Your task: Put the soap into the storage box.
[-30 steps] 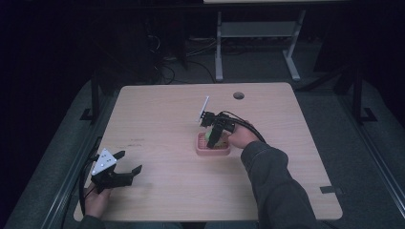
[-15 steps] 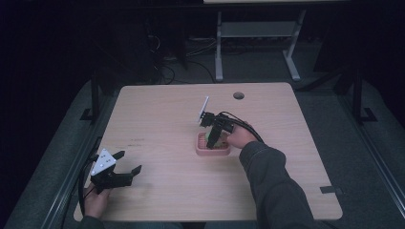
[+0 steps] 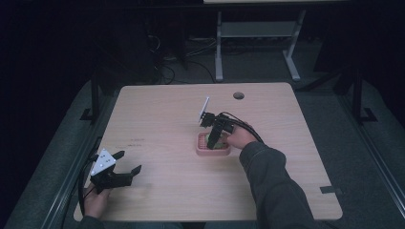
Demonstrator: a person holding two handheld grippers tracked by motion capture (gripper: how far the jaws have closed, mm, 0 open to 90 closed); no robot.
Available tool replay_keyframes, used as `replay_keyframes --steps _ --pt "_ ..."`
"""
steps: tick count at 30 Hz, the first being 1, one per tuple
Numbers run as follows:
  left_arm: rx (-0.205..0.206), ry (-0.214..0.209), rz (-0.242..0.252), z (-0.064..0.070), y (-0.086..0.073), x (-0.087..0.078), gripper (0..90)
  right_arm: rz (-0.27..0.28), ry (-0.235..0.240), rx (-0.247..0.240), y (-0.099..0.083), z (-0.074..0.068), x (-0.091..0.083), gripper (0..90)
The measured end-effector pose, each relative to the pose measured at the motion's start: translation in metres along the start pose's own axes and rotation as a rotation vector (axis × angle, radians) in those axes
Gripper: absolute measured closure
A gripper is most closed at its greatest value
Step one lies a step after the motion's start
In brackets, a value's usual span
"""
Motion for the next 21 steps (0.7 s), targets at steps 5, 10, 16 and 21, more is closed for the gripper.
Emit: replay_keyframes --steps 5,10,16,21 --pt "0.004 -0.001 -0.002 0.001 0.000 0.000 14.1 0.036 0.004 0.006 -0.001 0.000 -0.005 25.8" --pt "0.017 0.000 -0.008 0.000 -0.001 0.000 14.2 0.085 0.015 0.019 -0.001 -0.002 -0.018 24.5" --pt "0.015 -0.002 -0.005 0.001 0.000 0.000 14.2 0.091 0.017 0.016 -0.004 -0.004 -0.022 24.0" --pt "0.014 -0.002 -0.004 0.001 0.000 0.000 14.1 0.100 0.017 0.018 -0.006 -0.005 -0.024 23.9"
Point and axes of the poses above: each handheld gripper's, and its own axes: x roughly forward along the jaws, y roughly out of its top, z roughly to its right, the point moved 9 cm from there along x, roughly forward along the jaws, and after that the axes turned 10 degrees about y, right-handed, at the moved point
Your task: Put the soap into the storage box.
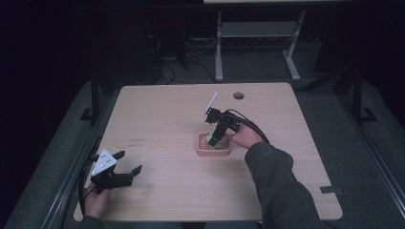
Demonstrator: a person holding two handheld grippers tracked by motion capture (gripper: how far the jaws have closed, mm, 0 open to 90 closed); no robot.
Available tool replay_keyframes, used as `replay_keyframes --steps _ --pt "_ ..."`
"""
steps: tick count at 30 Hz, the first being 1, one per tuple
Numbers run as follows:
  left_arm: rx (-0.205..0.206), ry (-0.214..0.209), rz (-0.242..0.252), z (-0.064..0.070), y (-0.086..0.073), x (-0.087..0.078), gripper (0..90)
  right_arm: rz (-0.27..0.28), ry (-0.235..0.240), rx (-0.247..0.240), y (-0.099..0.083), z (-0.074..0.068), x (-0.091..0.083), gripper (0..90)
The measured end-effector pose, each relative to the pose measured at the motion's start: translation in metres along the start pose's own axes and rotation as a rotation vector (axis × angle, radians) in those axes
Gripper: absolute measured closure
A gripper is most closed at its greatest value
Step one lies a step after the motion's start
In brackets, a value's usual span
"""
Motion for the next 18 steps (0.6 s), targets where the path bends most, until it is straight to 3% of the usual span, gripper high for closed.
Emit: replay_keyframes --steps 18 --pt "-0.004 -0.003 0.001 0.001 0.000 0.000 14.1 0.044 0.011 0.021 -0.011 -0.001 -0.015 22.4"
Point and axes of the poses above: each handheld gripper's, and its own axes: x roughly forward along the jaws, y roughly out of its top, z roughly to its right, the point moved 9 cm from there along x, roughly forward along the jaws, and after that the axes turned 10 degrees about y, right-handed, at the moved point
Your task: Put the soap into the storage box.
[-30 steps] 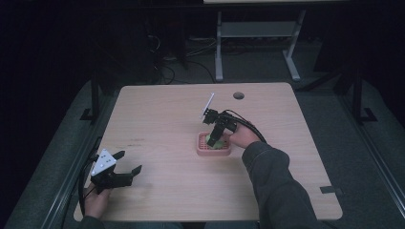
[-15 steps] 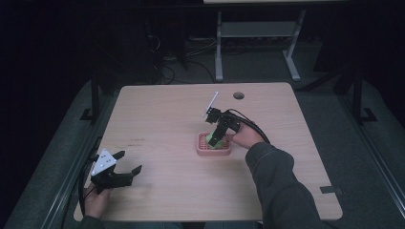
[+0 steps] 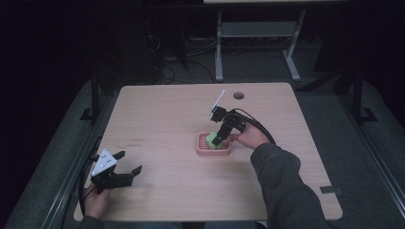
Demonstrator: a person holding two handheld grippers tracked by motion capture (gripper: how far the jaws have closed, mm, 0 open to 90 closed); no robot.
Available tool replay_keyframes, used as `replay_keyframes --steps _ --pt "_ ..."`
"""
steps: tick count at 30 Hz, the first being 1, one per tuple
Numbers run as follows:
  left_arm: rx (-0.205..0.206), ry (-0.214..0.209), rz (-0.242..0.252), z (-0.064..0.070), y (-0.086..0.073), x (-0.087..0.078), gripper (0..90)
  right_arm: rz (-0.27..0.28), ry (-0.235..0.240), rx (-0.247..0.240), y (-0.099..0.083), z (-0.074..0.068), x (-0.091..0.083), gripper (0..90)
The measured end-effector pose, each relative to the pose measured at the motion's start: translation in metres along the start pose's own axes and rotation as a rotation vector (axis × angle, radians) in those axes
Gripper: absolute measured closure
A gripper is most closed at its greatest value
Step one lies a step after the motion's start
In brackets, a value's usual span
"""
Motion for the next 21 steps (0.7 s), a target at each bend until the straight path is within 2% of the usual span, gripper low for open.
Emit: replay_keyframes --steps 21 --pt "0.004 0.001 0.002 0.000 0.000 -0.001 14.1 0.011 -0.018 0.011 -0.013 0.005 -0.012 22.5"
Point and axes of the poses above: each handheld gripper's, and its own axes: x roughly forward along the jaws, y roughly out of its top, z roughly to its right, the point moved 9 cm from there along x, roughly forward along the jaws, and after that the axes turned 10 degrees about y, right-handed, at the moved point
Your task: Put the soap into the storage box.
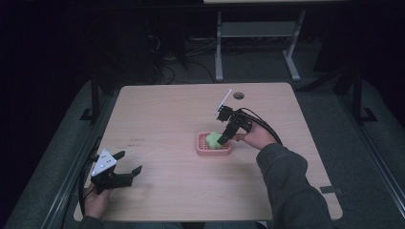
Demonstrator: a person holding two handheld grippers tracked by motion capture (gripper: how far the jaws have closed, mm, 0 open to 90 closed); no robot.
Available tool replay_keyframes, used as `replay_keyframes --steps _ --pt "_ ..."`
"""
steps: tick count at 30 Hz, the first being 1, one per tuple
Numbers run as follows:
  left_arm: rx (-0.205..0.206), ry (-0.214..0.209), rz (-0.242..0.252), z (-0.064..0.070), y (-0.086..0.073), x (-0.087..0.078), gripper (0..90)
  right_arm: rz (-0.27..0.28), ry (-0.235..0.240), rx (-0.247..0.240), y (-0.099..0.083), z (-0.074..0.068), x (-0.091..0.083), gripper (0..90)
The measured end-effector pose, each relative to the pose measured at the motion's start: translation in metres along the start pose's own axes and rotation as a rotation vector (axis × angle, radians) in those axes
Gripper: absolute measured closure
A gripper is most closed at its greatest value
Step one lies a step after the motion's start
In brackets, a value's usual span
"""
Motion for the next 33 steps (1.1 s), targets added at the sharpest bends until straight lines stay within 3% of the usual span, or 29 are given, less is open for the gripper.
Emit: replay_keyframes --steps 33 --pt "0.002 -0.004 -0.003 0.001 -0.001 0.000 14.1 -0.011 -0.036 0.024 -0.029 0.006 -0.022 22.6"
Point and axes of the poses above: each handheld gripper's, and its own axes: x roughly forward along the jaws, y roughly out of its top, z roughly to its right, the point moved 9 cm from there along x, roughly forward along the jaws, and after that the axes turned 10 degrees about y, right-handed, at the moved point
